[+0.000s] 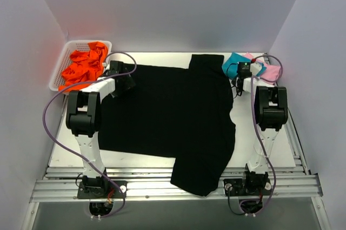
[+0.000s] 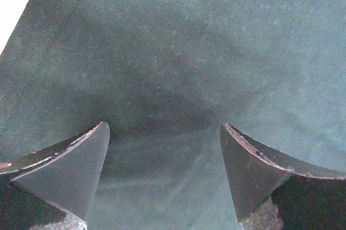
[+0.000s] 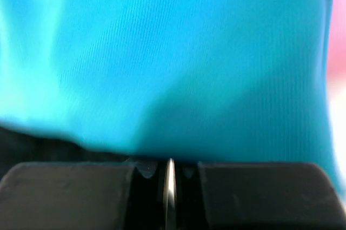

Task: Fold and stack the t-shirts
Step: Flatten the tshirt out

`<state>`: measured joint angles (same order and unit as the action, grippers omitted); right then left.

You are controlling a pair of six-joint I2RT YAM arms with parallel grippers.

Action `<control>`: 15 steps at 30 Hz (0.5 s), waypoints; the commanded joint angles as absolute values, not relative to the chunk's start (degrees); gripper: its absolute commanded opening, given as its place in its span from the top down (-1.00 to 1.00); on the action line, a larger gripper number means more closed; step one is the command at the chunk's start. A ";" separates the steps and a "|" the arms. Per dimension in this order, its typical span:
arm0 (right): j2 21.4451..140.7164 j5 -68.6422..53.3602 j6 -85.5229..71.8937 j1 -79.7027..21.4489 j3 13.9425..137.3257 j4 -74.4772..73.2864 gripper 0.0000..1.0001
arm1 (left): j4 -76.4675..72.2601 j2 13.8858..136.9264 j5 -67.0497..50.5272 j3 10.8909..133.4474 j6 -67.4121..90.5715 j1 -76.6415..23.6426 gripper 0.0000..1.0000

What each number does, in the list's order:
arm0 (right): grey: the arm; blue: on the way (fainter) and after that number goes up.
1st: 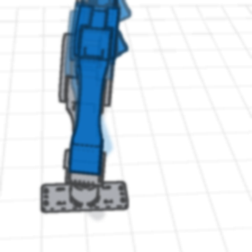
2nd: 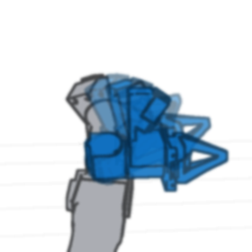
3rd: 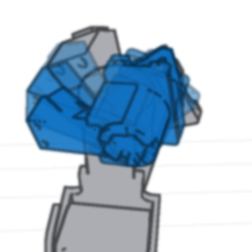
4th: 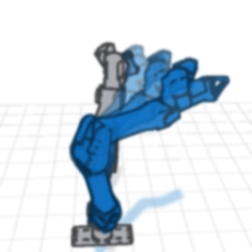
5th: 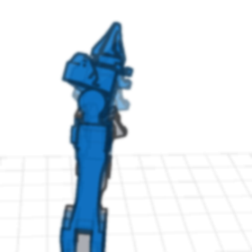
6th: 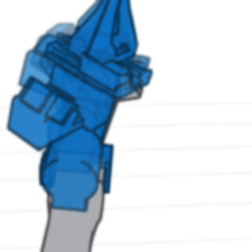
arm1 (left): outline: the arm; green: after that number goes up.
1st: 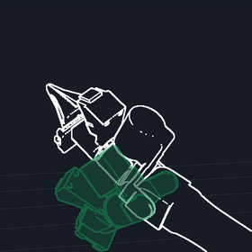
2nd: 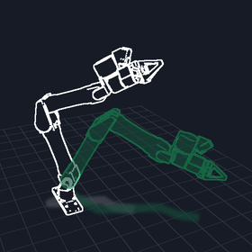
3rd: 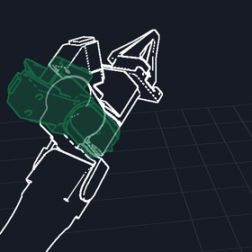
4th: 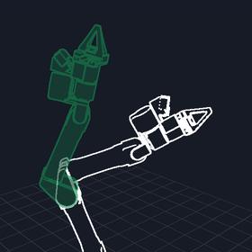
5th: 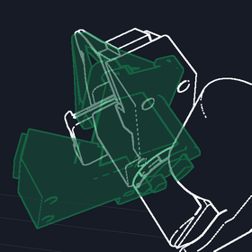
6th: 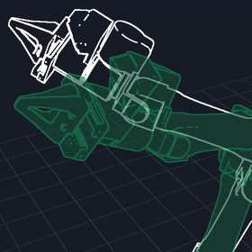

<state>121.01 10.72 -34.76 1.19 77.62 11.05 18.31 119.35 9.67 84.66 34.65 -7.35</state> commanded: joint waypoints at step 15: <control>126.13 9.32 -34.72 2.37 86.14 6.93 0.77 | 15.03 101.08 19.16 62.05 43.95 -8.25 -0.86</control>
<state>127.28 7.68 -35.64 2.59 86.96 10.09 16.21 103.90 16.32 63.24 42.09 -6.63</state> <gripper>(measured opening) 0.089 0.928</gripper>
